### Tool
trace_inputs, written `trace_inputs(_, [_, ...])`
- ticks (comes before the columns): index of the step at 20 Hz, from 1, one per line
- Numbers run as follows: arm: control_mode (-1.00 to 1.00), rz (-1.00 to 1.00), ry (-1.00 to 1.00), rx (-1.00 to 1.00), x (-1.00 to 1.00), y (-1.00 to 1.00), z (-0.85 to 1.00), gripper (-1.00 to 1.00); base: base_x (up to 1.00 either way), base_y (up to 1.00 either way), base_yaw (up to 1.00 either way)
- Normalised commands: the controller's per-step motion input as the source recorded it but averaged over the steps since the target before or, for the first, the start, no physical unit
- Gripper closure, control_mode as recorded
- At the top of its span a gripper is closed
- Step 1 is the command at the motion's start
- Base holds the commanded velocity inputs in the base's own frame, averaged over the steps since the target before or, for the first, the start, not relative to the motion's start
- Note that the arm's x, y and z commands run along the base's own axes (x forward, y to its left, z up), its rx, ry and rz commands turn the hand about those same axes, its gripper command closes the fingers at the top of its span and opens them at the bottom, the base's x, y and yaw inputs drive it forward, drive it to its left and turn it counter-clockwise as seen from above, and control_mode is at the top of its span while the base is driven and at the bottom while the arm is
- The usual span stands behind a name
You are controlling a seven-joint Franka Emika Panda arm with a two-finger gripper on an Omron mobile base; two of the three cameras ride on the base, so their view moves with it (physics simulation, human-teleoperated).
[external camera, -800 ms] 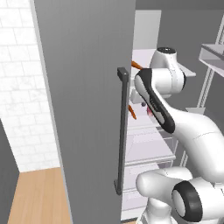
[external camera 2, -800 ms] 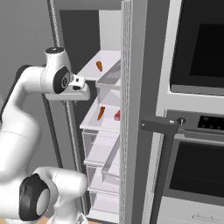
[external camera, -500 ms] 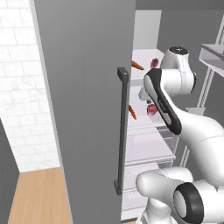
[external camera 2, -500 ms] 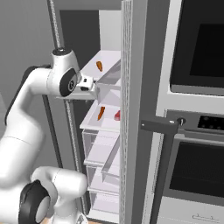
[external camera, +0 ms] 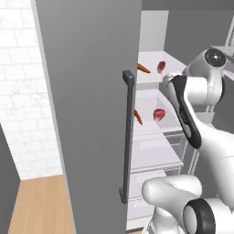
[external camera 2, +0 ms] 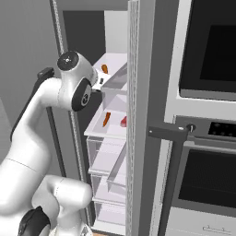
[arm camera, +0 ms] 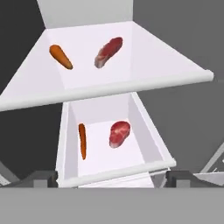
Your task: Place one carrot and one steak in each tupperware on the nearby counter, to pack two identical lunches.
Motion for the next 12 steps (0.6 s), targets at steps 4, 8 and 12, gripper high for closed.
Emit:
trace_inputs(4, [-1.00, -0.22, 0.03, 0.19, 0.64, -0.10, 0.91, -1.00, 0.00, 0.00, 0.00])
trace_inputs(8, [-1.00, -0.07, 0.03, 0.10, 0.45, -0.18, 0.38, -1.00, 0.00, 0.00, 0.00])
trace_inputs(12, [-1.00, 0.00, 0.00, -0.01, 0.29, -0.16, -0.08, -1.00, 0.00, 0.00, 0.00])
